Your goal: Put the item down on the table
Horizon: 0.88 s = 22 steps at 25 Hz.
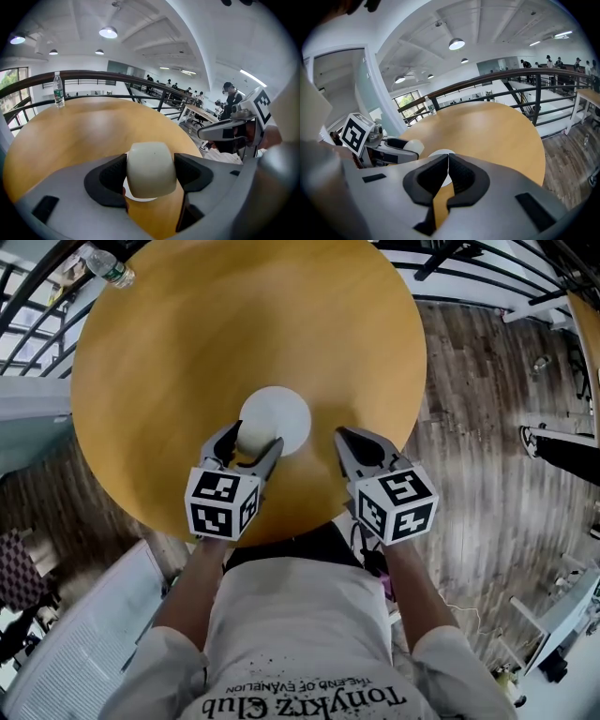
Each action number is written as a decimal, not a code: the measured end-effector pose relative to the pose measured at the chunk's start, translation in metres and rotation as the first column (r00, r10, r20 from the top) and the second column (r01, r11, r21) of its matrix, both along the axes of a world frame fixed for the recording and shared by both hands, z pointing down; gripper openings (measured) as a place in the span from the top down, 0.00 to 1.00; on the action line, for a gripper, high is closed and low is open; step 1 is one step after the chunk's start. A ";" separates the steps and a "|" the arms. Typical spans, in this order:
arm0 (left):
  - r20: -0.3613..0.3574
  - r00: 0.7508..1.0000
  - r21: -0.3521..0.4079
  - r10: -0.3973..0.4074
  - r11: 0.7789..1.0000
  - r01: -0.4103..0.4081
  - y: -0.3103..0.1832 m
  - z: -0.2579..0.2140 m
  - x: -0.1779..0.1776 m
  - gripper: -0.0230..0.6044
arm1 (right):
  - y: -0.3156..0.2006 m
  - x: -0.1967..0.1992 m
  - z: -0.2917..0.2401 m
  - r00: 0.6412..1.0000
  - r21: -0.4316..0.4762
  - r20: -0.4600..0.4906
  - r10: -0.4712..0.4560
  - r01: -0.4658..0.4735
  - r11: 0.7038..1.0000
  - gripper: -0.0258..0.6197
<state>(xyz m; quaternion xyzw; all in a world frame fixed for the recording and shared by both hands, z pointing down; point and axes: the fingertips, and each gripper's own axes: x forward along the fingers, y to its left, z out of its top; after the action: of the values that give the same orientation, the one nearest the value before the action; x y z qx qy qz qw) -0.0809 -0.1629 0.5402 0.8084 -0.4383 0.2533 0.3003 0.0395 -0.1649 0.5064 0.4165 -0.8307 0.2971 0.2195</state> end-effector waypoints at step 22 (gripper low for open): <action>0.078 0.997 -0.070 0.009 0.998 -0.003 -0.021 0.053 0.015 0.44 | -0.007 0.014 0.026 1.000 -0.063 0.004 0.003 -0.002 0.998 0.92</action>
<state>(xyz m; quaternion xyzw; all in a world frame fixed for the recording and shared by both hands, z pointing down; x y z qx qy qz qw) -0.0661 -0.1844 0.5930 0.7882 -0.4383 0.3009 0.3100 0.0534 -0.1721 0.5324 0.4098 -0.8208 0.3243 0.2305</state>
